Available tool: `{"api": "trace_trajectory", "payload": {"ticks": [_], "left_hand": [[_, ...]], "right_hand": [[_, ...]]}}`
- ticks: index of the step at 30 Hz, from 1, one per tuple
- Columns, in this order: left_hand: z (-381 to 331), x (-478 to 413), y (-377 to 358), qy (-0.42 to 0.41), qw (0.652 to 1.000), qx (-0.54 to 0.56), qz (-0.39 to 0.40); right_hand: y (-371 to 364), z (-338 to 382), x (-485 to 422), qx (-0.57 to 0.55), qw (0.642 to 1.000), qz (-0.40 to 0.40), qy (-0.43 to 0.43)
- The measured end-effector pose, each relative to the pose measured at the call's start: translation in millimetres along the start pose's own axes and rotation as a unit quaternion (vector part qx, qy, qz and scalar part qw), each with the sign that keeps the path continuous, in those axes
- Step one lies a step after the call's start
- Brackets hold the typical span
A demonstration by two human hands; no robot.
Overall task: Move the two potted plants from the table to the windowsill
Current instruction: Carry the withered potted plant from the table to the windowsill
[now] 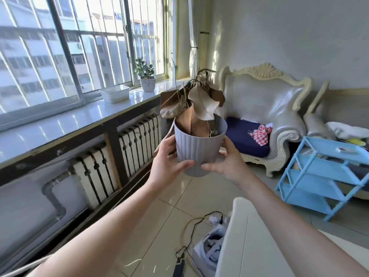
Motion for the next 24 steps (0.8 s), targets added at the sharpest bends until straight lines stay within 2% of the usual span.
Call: {"api": "trace_trajectory", "payload": {"ticks": [11,17,24], "left_hand": [[18,-34,85,0.007,0.992,-0.044,-0.115],[35,-72,143,0.008,0.989,-0.064,-0.132],[65,-122,238,0.025,0.989,-0.064,-0.133]], "right_hand": [[-82,27,-82,0.018,0.997,0.057,0.054],[-135,47,-137,0.043,0.995,0.061,0.063],[-218,68,-213,0.018,0.995,0.083,0.051]]}}
Point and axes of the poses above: each hand's wrist, its own x-axis away from the middle knuckle, its own y-axis out of the back of the hand, z = x × y, the point moved 2 cm from there along -x, towards the middle knuckle, and after that the axes turned 12 degrees about x, right-handed, at the moved point
